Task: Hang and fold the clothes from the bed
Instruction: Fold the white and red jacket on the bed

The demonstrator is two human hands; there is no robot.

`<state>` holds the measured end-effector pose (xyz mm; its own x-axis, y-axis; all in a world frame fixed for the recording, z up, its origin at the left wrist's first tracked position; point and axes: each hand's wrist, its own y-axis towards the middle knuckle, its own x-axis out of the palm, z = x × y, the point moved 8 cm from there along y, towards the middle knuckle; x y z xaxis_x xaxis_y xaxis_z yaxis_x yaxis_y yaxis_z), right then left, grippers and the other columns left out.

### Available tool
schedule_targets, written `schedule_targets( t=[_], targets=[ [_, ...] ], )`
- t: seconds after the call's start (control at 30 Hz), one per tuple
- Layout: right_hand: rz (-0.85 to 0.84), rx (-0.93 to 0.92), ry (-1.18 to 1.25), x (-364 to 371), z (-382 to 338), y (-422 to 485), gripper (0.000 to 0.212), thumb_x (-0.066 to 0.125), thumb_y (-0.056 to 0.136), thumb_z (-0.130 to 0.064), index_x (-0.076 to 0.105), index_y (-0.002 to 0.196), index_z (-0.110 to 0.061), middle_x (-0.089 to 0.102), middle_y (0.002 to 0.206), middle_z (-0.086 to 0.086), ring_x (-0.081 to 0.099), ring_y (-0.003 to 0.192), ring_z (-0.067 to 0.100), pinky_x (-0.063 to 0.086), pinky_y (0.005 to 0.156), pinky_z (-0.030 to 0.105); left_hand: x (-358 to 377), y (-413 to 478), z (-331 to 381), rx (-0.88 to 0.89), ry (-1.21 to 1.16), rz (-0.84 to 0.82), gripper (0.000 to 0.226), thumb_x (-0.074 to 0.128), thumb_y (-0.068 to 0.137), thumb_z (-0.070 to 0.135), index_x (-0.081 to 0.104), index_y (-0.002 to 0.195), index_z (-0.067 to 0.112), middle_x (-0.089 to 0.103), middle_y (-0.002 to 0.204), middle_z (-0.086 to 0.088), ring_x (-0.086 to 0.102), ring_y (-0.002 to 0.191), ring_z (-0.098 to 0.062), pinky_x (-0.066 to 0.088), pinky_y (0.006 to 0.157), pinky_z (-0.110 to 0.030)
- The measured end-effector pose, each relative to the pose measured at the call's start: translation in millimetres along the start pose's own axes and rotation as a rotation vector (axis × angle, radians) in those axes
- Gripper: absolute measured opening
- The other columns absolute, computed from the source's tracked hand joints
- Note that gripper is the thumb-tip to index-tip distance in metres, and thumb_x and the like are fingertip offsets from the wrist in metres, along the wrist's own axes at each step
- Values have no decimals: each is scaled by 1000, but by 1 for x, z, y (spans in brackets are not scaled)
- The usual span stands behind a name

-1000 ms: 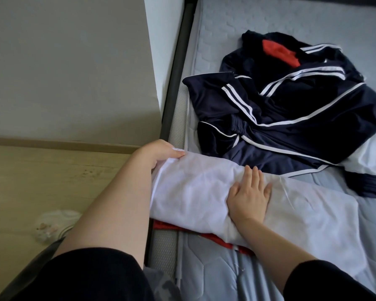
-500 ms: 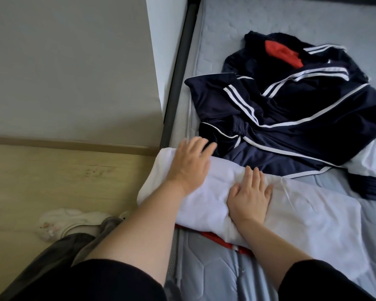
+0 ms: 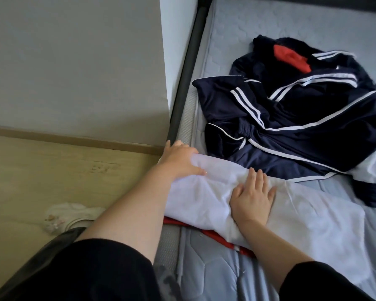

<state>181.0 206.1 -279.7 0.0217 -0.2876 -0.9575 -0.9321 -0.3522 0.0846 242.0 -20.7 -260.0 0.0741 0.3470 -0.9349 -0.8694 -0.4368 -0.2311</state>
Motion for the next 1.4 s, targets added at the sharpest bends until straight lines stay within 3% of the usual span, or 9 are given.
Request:
schedule_targets(
  t=[0.07,0.13,0.3,0.43,0.6,0.73,0.97,1.17,1.4],
  targets=[
    [-2,-6,2,1,0,1,66,31,85,-32,28,147,-11,28,154,13,16,144,26,6,116,51,-10,1,-15,-86,-190,-48,45,74,58,66,60,84,32,49,92,2,48,90,-19,40,75,-27],
    [1,-2,3,0,1,1,67,28,84,-33,28,147,-11,28,154,13,16,144,26,6,116,50,-14,-1,-28,-131,-371,-70,44,81,62,50,48,62,22,46,71,5,45,67,-14,29,53,-26],
    [18,0,29,0,0,1,67,28,83,-32,31,146,-9,31,152,14,19,144,28,8,116,52,2,-22,-54,-341,-1064,-238,28,77,77,16,66,101,8,70,95,-8,64,87,-22,48,82,-32],
    [21,0,29,1,1,2,66,29,83,-31,32,146,-10,33,152,14,20,143,27,8,115,51,13,-32,-62,-472,-1312,-252,36,77,74,34,68,103,14,73,102,-5,68,90,-16,51,83,-30],
    [10,-4,27,3,2,3,63,34,87,-29,29,147,-11,31,153,13,18,144,26,7,116,50,22,-47,-55,-499,-1136,-352,79,82,45,54,60,111,17,68,108,-6,63,100,-24,46,89,-37],
    [-14,7,30,3,2,4,62,39,90,-28,27,148,-12,28,154,11,15,144,25,5,116,49,12,-58,-52,-488,-1264,-325,72,80,52,44,63,114,13,71,101,-6,65,94,-23,49,74,-35],
    [-123,-2,134,-10,3,4,63,37,93,-27,18,151,-14,15,159,6,6,147,19,1,118,45,19,-95,-34,-469,-1034,-427,63,81,72,21,52,127,10,61,117,-13,59,107,-31,46,98,-46],
    [-170,52,801,-49,7,-29,58,40,100,-20,15,152,-16,9,159,-5,9,145,7,9,115,21,-10,-106,-25,-405,-1205,-305,45,78,74,17,58,114,13,66,108,-13,63,100,-32,50,91,-46],
    [-530,354,1487,-27,-42,-67,42,38,102,-38,56,128,-10,64,124,2,62,110,8,51,87,18,-36,-121,-15,-327,-1350,-178,40,81,67,16,64,103,14,73,94,-9,68,91,-30,55,80,-43]
  ],
)
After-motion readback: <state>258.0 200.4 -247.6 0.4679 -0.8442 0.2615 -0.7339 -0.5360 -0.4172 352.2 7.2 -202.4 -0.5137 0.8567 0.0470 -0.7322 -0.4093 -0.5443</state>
